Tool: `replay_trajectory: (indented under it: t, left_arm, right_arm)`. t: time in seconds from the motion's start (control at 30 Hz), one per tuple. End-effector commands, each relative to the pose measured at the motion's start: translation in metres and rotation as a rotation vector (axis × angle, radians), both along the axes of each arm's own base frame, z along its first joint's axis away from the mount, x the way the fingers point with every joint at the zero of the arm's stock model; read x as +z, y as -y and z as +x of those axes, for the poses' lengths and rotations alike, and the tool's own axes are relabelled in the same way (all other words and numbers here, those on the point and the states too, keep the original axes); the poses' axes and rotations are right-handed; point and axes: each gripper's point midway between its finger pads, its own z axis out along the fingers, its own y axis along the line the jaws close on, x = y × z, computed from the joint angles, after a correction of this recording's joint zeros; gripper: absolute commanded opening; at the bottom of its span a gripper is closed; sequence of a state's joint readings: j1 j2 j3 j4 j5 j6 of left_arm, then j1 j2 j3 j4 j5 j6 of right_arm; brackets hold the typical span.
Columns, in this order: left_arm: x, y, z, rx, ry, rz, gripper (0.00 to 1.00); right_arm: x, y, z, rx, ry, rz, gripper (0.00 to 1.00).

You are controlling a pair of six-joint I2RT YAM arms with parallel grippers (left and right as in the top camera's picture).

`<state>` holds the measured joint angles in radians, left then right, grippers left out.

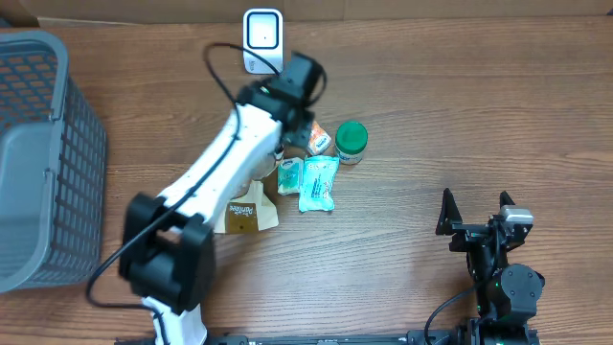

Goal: Scan the item barcode
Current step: 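Withdraw the left gripper to the basket edge and hold still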

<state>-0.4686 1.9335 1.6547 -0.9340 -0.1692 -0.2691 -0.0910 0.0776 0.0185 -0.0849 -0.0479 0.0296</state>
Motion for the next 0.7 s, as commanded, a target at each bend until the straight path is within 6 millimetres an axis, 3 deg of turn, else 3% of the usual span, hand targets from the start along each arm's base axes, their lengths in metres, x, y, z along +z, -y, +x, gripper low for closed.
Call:
replay_trajectory:
  t: [0.0, 0.13, 0.27, 0.53, 0.67]
  left_arm:
    - [0.094, -0.026, 0.007, 0.061, 0.158, -0.068, 0.6]
    - [0.128, -0.057, -0.007, 0.027, 0.158, -0.098, 0.66]
    - [0.144, -0.096, -0.018, 0.047, 0.152, -0.127, 0.7]
    - [0.143, -0.155, -0.025, 0.075, 0.108, -0.158, 0.76]
    - [0.141, -0.175, -0.027, 0.107, 0.099, -0.164, 0.77]
  right_arm:
    - [-0.003, 0.001, 0.0, -0.006, -0.001, 0.0, 1.0]
    - [-0.003, 0.001, 0.0, -0.006, -0.001, 0.0, 1.0]
    - [-0.003, 0.001, 0.0, -0.006, -0.001, 0.0, 1.0]
    - [-0.003, 0.001, 0.0, -0.006, -0.001, 0.0, 1.0]
    - [-0.003, 0.001, 0.0, -0.006, -0.001, 0.0, 1.0]
